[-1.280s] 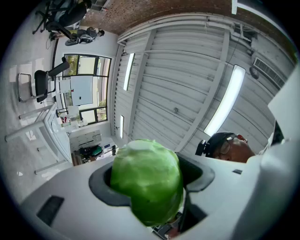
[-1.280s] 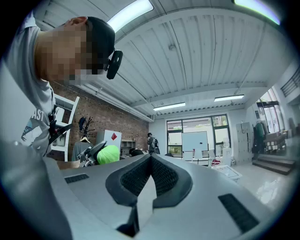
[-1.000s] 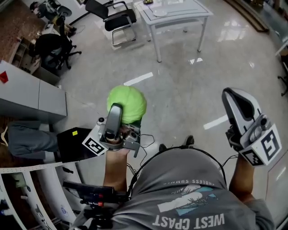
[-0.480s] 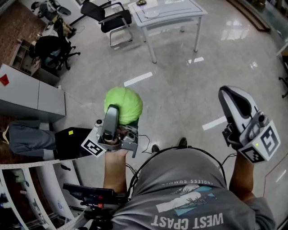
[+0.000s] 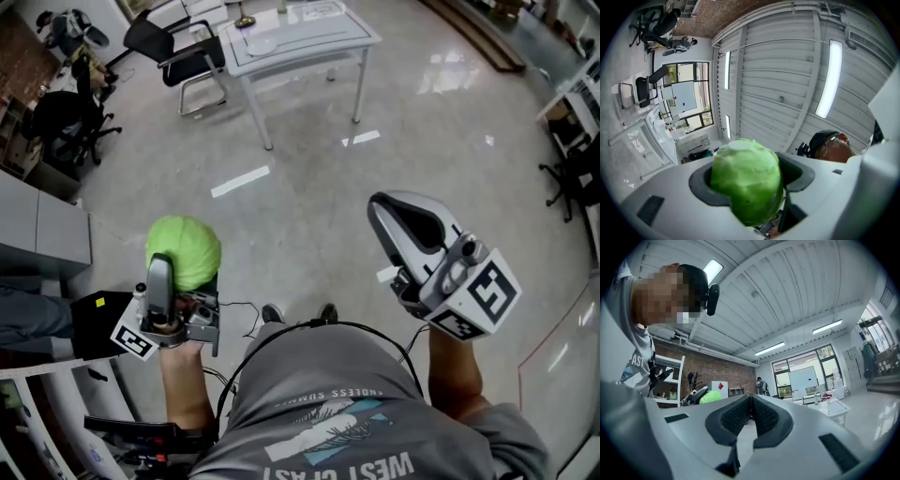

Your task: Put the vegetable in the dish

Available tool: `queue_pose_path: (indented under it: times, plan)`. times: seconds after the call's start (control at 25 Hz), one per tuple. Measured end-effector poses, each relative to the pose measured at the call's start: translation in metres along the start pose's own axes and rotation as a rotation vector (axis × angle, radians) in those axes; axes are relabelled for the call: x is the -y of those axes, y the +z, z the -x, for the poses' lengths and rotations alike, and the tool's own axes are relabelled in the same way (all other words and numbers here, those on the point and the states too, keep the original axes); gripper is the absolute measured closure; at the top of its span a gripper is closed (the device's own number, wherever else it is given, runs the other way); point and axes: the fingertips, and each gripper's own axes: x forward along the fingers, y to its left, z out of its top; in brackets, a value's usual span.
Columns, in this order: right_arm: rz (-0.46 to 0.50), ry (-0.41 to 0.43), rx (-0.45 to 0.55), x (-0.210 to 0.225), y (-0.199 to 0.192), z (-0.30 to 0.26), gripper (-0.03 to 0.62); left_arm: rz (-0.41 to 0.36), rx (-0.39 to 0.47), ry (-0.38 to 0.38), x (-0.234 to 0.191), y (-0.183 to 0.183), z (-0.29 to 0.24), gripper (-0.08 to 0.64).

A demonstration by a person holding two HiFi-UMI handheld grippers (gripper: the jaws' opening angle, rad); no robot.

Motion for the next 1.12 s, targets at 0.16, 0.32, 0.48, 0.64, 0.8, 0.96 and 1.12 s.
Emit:
queue_pose_path:
  times: [0.16,0.32,0.48,0.64,0.8,0.96,1.12]
  plan:
    - [-0.017,-0.015,-0.011,0.009,0.003,-0.01,0.584,0.008,-0.016,0.015,-0.004,0.008,-0.012,0.264]
    - [-0.012,-0.048,-0.018,0.014,0.008,-0.017,0.584,0.029,-0.03,-0.012,-0.011,0.016,-0.025,0.264]
    - [0.007,-0.069,-0.025,0.006,0.01,-0.046,0.584,0.051,-0.031,-0.041,-0.024,0.044,-0.024,0.264]
    - [0.024,-0.089,-0.031,-0.001,0.006,-0.092,0.584,0.064,-0.039,-0.06,-0.046,0.085,-0.016,0.264]
    - [0.041,-0.12,-0.027,-0.006,0.008,-0.113,0.584,0.085,-0.054,-0.081,-0.057,0.104,-0.015,0.264]
    - [0.06,-0.153,-0.031,-0.008,0.013,-0.117,0.584,0.098,-0.084,-0.1,-0.059,0.11,-0.017,0.264]
    - [0.073,-0.171,-0.04,-0.004,0.014,-0.109,0.584,0.105,-0.088,-0.114,-0.059,0.106,-0.021,0.264]
